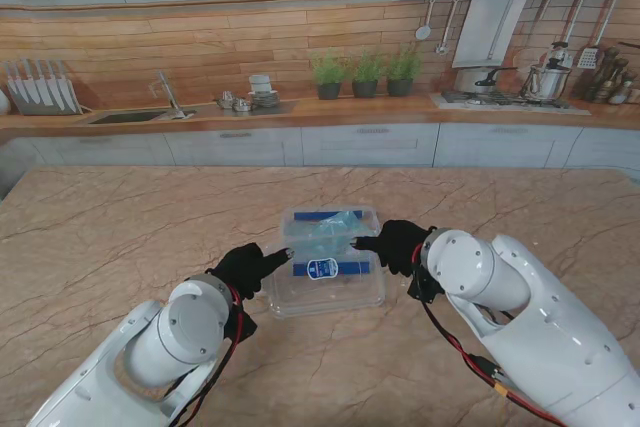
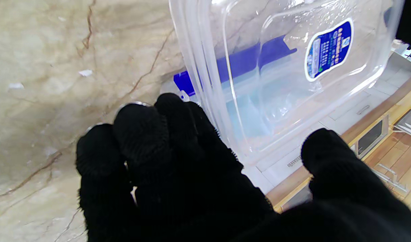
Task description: Fold the bubble film and place it into the plastic crate
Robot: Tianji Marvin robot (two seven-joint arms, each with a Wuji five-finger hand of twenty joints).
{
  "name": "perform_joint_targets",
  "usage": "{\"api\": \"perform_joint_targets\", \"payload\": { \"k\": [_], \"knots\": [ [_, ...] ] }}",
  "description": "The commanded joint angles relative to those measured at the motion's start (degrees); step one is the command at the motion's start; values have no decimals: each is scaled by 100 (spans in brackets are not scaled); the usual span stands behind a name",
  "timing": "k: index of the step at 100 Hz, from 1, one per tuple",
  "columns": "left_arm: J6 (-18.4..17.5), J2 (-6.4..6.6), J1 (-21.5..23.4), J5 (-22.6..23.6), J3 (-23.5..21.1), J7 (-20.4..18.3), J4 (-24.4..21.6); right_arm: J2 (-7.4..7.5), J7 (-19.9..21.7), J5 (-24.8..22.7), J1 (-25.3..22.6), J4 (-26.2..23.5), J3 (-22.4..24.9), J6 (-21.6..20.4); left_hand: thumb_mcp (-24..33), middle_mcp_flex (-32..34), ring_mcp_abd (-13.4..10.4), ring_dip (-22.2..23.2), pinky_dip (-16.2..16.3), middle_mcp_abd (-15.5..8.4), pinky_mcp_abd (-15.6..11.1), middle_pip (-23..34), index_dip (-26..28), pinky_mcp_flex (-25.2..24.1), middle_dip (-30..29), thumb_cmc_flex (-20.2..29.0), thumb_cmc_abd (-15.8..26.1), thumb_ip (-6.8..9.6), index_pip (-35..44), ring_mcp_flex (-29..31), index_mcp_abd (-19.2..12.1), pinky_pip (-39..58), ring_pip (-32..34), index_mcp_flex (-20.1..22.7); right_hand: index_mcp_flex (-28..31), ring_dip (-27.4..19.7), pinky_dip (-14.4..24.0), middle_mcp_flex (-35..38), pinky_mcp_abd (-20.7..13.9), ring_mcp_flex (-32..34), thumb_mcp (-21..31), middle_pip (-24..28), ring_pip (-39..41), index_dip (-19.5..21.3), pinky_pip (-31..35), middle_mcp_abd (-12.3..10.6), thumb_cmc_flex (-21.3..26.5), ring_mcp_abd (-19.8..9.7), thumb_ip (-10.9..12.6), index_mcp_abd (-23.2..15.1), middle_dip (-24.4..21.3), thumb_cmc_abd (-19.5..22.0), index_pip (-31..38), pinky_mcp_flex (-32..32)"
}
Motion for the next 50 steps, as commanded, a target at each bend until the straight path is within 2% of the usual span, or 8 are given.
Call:
{"api": "perform_joint_targets", "payload": {
  "k": [1, 16, 50],
  "knots": [
    [-166, -201, -191, -162, 119, -133, -124, -263, 117, 219, 187, -105, -188, -153, -46, -16, -240, 17, 53, -931, -299, -180, 318, 96, -52, 94, -93, -35, 714, 197, -1898, 168, 125, 379, -112, 94, 155, 103, -1055, 152, -60, 221, 215, 33, 1109, 386, 19, 165, 217, -1245, 156, 205, -258, -44],
    [-69, -277, -430, -221, 167, 8, 71, -323, 82, 461, 560, 255, -355, -141, -41, -18, -215, 14, 53, -909, -297, -189, 320, 85, -57, 114, -119, -35, 715, 195, -1890, 162, 118, 396, -116, 95, 159, 103, -1043, 151, -58, 220, 214, 34, 1106, 386, 29, 166, 217, -1232, 157, 205, -262, -53],
    [124, -333, -1232, -472, 319, -136, 646, -427, 88, 751, 1339, 947, -686, -125, -44, -62, -239, 10, 49, -930, -315, -207, 305, 71, -62, 102, -102, -36, 665, 168, -1901, 147, 104, 351, -116, 98, 168, 100, -1032, 146, -64, 208, 209, 35, 1101, 397, 26, 173, 218, -1239, 158, 205, -266, -53]
  ]
}}
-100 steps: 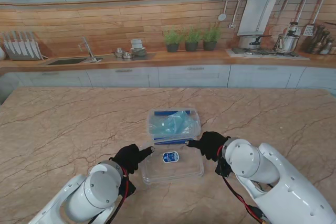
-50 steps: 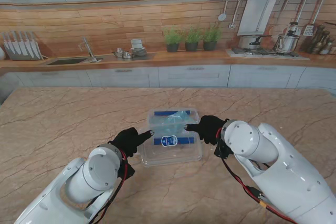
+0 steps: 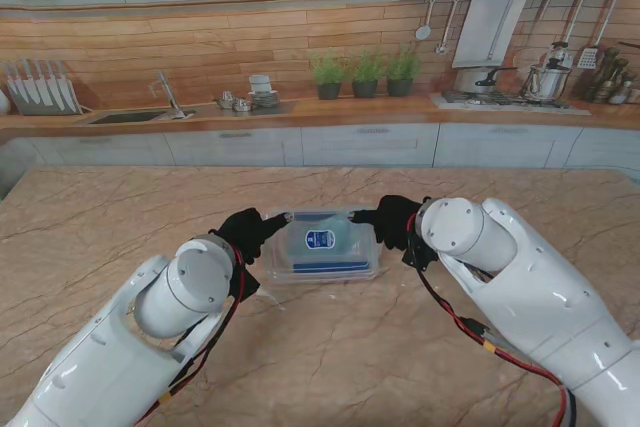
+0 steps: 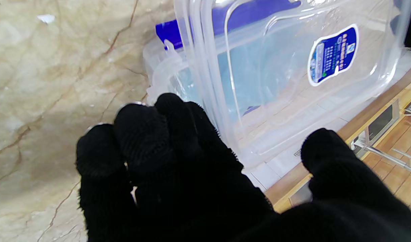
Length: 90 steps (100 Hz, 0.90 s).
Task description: Fold the bubble film and place it into the plastic crate
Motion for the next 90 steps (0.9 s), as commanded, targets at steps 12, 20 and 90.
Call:
{"api": "perform_joint_targets", "payload": {
  "k": [12, 20, 90],
  "knots": [
    [-29, -235, -421, -309, 168, -197, 230, -301, 75, 212, 419, 104, -257, -90, -41, -68, -227, 11, 47, -918, -319, -206, 304, 55, -60, 108, -101, -34, 661, 159, -1891, 142, 102, 353, -113, 98, 170, 104, -1032, 141, -64, 207, 206, 43, 1100, 397, 23, 171, 218, -1244, 159, 207, -219, -51],
    [-9, -249, -598, -375, 210, -240, 429, -326, 76, 236, 580, 271, -352, -79, -44, -80, -220, 11, 46, -914, -307, -212, 300, 52, -62, 103, -97, -35, 650, 154, -1893, 139, 101, 343, -116, 99, 171, 104, -1032, 141, -66, 207, 205, 43, 1099, 397, 21, 171, 218, -1240, 160, 208, -220, -51],
    [-242, -428, -1654, -1017, 591, -462, 1875, -500, -205, 213, 1099, 1113, -765, 225, -44, -139, -213, 9, 33, -913, -325, -228, 291, 4, -66, 111, -89, -34, 614, 104, -1887, 112, 78, 323, -123, 103, 177, 85, -1044, 132, -71, 201, 197, 52, 1091, 382, 18, 166, 221, -1238, 166, 219, -222, -62]
  ]
}}
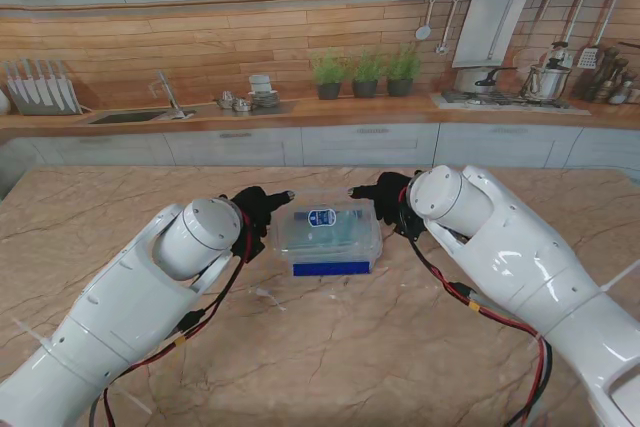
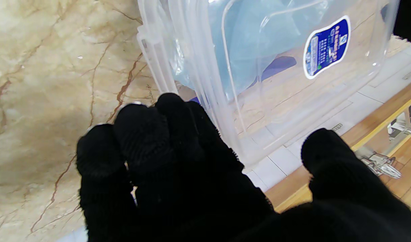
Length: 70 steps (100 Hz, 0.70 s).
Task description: Fold the bubble film and place it into the plastic crate
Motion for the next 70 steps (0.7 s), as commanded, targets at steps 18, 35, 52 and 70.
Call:
{"api": "perform_joint_targets", "payload": {
  "k": [18, 35, 52, 70],
  "knots": [
    [-139, -184, -254, -154, 186, -163, 163, -125, -49, -106, -96, -133, 3, 40, -44, -146, -156, 15, 29, -818, -246, -201, 289, -2, -66, 112, -86, -34, 606, 100, -1796, 107, 75, 315, -116, 101, 177, 87, -1044, 131, -71, 197, 196, 61, 1090, 399, 16, 166, 221, -1192, 168, 218, -217, -58],
    [-144, -229, -388, -212, 270, -161, 351, -126, -50, -153, -60, -20, -36, 70, -43, -170, -161, 14, 26, -813, -256, -211, 286, -10, -69, 114, -88, -33, 596, 85, -1800, 103, 69, 297, -133, 101, 177, 77, -1047, 123, -71, 193, 191, 61, 1086, 388, 13, 156, 222, -1207, 169, 223, -224, -64],
    [-62, -278, -513, -237, 322, -136, 552, -148, -81, -148, -15, 127, -88, 113, -44, -256, -145, 1, 6, -799, -275, -258, 264, -75, -86, 114, -87, -33, 541, 22, -1801, 58, 26, 238, -148, 101, 176, 64, -1057, 101, -74, 190, 182, 58, 1079, 393, 4, 151, 221, -1197, 172, 221, -236, -74],
    [17, -292, -602, -183, 368, -136, 684, -180, -114, -119, 43, 287, -150, 125, -45, -295, -143, -5, -8, -798, -272, -273, 244, -94, -92, 118, -84, -33, 489, -9, -1793, 39, 2, 222, -157, 103, 176, 57, -1059, 101, -73, 189, 182, 53, 1078, 386, 1, 147, 220, -1209, 173, 219, -247, -74]
  ]
}}
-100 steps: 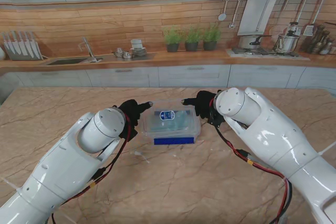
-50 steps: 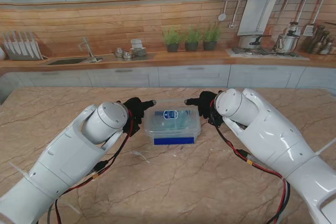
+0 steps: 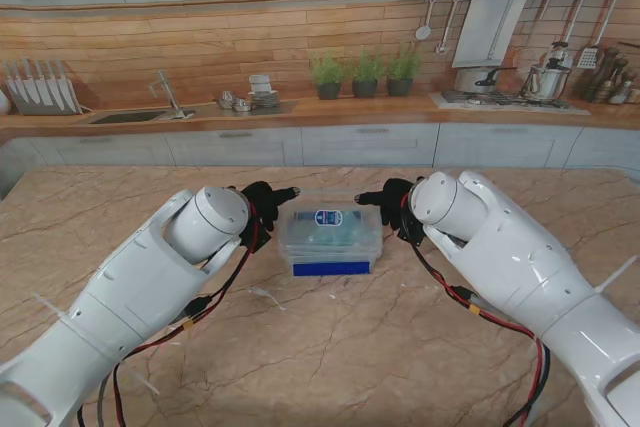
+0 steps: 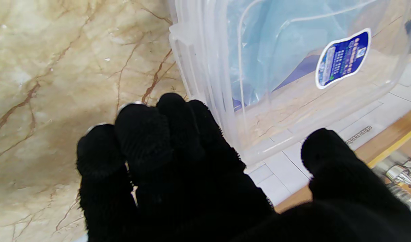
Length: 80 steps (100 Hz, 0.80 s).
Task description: Fold the bubble film and place it into the plastic crate
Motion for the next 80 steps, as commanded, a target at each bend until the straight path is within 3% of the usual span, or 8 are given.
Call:
{"api": "perform_joint_targets", "payload": {
  "k": [1, 38, 80],
  "knots": [
    [-7, -102, -24, -3, 22, -45, -31, -115, -6, 56, 34, 15, -56, -9, -46, -186, 49, -5, -3, -414, -106, -130, 183, -54, -92, 117, -86, -34, 489, -4, -1358, 39, 7, 227, -157, 99, 174, 58, -1059, 102, -74, 190, 182, 38, 1064, 459, -1, 187, 220, -1005, 113, 218, -178, -64],
    [122, -118, -151, -77, 98, -144, 203, -190, -97, 169, 106, 279, -144, 36, -48, -268, 34, -23, -48, -425, -116, -175, 162, -151, -111, 121, -64, -31, 398, -106, -1349, -34, -62, 184, -263, 100, 165, 7, -1092, 46, -71, 174, 158, 19, 1031, 455, -6, 183, 216, -1129, 109, 222, -231, -118],
    [200, -45, -117, 154, 123, -217, 248, -219, -128, 273, 64, 347, -188, 179, 8, -199, -72, -22, -81, -537, -209, -92, 226, -106, -73, 205, -520, 60, 541, -27, -1404, -24, -44, 162, -336, 104, 163, -39, -1106, -5, -75, 155, 136, -10, 1003, 454, -19, 177, 211, -1169, 106, 232, -269, -174]
  ]
}}
